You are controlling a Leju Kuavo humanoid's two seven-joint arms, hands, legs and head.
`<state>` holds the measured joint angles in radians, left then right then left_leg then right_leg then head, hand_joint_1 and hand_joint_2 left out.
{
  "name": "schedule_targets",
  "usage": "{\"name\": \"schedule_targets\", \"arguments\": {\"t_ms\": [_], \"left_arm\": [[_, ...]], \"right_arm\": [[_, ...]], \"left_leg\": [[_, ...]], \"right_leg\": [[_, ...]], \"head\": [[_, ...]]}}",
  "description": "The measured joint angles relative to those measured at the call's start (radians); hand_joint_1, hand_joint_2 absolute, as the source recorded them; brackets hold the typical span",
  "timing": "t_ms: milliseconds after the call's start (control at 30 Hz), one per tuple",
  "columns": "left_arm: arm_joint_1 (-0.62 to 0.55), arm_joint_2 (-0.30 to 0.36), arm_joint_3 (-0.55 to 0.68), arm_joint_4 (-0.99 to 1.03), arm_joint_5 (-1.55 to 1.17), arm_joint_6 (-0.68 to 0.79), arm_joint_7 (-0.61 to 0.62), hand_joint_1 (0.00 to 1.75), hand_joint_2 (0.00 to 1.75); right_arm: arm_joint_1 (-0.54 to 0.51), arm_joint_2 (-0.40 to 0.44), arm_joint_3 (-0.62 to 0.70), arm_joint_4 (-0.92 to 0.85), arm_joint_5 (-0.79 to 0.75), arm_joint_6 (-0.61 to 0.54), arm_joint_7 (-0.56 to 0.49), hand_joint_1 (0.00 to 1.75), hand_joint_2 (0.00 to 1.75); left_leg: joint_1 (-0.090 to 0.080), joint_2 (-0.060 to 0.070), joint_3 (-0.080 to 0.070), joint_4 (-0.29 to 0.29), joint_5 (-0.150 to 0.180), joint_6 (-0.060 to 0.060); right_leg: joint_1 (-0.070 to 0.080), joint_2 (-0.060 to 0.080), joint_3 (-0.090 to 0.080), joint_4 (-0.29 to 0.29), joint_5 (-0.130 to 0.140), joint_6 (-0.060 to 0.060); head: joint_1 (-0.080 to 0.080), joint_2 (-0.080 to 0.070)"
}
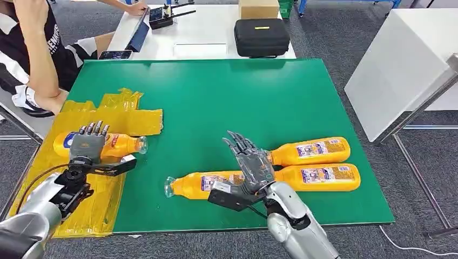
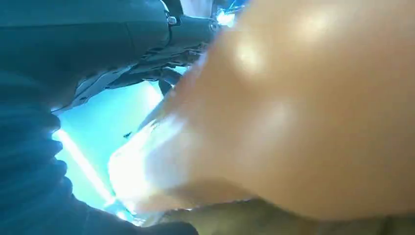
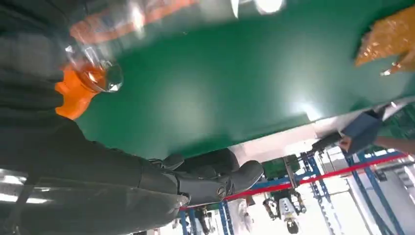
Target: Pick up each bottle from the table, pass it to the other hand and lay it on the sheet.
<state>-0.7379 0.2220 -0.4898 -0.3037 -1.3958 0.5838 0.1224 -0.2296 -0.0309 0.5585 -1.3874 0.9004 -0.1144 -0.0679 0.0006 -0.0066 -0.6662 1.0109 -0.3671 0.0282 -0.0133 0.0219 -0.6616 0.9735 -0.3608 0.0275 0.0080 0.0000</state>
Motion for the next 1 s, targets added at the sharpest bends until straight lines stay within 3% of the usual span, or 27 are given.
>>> {"name": "schedule_targets", "arguments": {"t_ms": [267, 467, 633, 700, 733, 767, 800, 933, 1000], "left_arm": [[0.077, -0.042, 0.106, -0.107, -0.002, 0.116, -0.038, 0.0, 1.75], [0.145, -0.129, 0.333, -0.326, 0.13, 0.118, -0.338, 0.0, 1.75], [0.158, -0.178, 0.441, -0.404, 0.158, 0.118, -0.384, 0.0, 1.75], [0.159, -0.198, 0.472, -0.417, 0.198, 0.118, -0.457, 0.0, 1.75], [0.159, -0.215, 0.5, -0.42, 0.233, 0.118, -0.512, 0.0, 1.75], [0.158, -0.235, 0.523, -0.42, 0.267, 0.118, -0.551, 0.0, 1.75], [0.158, -0.251, 0.536, -0.42, 0.297, 0.118, -0.576, 0.0, 1.75], [0.165, -0.298, 0.531, -0.437, 0.386, 0.118, -0.599, 0.0, 1.75], [0.177, -0.31, 0.505, -0.472, 0.473, 0.118, -0.603, 0.0, 1.75]], "right_arm": [[-0.054, 0.003, 0.059, 0.13, 0.063, 0.062, 0.033, 0.0, 1.75], [-0.086, 0.016, 0.093, 0.248, 0.085, 0.103, 0.057, 0.0, 1.75], [-0.1, 0.027, 0.105, 0.299, 0.09, 0.105, 0.059, 0.0, 1.75], [-0.114, 0.033, 0.112, 0.327, 0.093, 0.108, 0.061, 0.0, 1.75], [-0.124, 0.038, 0.114, 0.349, 0.098, 0.108, 0.066, 0.12, 1.75], [-0.135, 0.046, 0.117, 0.378, 0.11, 0.104, 0.072, 1.5, 1.75], [-0.145, 0.054, 0.119, 0.405, 0.117, 0.096, 0.077, 1.75, 1.75], [-0.172, 0.076, 0.124, 0.487, 0.147, 0.063, 0.094, 1.75, 1.75], [-0.18, 0.087, 0.126, 0.533, 0.166, 0.058, 0.11, 1.75, 1.75]], "left_leg": [[0.0, 0.0, -0.001, 0.0, 0.0, 0.0], [0.0, -0.001, -0.005, 0.0, 0.0, 0.001], [-0.001, 0.002, -0.005, 0.0, -0.001, 0.0], [0.0, 0.001, -0.005, 0.0, -0.001, 0.0], [0.0, 0.001, -0.005, 0.0, -0.001, 0.0], [0.0, 0.002, -0.004, 0.0, -0.001, 0.0], [0.0, 0.002, -0.002, 0.0, -0.001, 0.0], [0.0, 0.004, 0.004, 0.0, -0.005, -0.003], [-0.001, 0.006, 0.009, 0.0, -0.009, 0.001]], "right_leg": [[0.0, 0.0, -0.002, 0.0, 0.001, 0.001], [0.0, -0.001, -0.005, 0.0, 0.001, 0.002], [0.0, 0.0, -0.006, 0.0, 0.001, 0.002], [0.0, 0.0, -0.006, 0.0, 0.001, 0.002], [0.0, 0.0, -0.006, 0.0, 0.001, 0.002], [0.0, 0.0, -0.005, 0.0, 0.001, 0.001], [0.0, 0.0, -0.003, 0.0, 0.0, 0.001], [0.0, 0.003, 0.001, -0.001, -0.002, 0.002], [0.0, 0.005, 0.005, -0.001, -0.002, 0.002]], "head": [[0.0, 0.0], [0.0, 0.0], [0.0, 0.0], [0.0, 0.0], [0.0, 0.0], [-0.001, 0.0], [0.0, 0.0], [0.0, 0.0], [0.0, 0.0]]}}
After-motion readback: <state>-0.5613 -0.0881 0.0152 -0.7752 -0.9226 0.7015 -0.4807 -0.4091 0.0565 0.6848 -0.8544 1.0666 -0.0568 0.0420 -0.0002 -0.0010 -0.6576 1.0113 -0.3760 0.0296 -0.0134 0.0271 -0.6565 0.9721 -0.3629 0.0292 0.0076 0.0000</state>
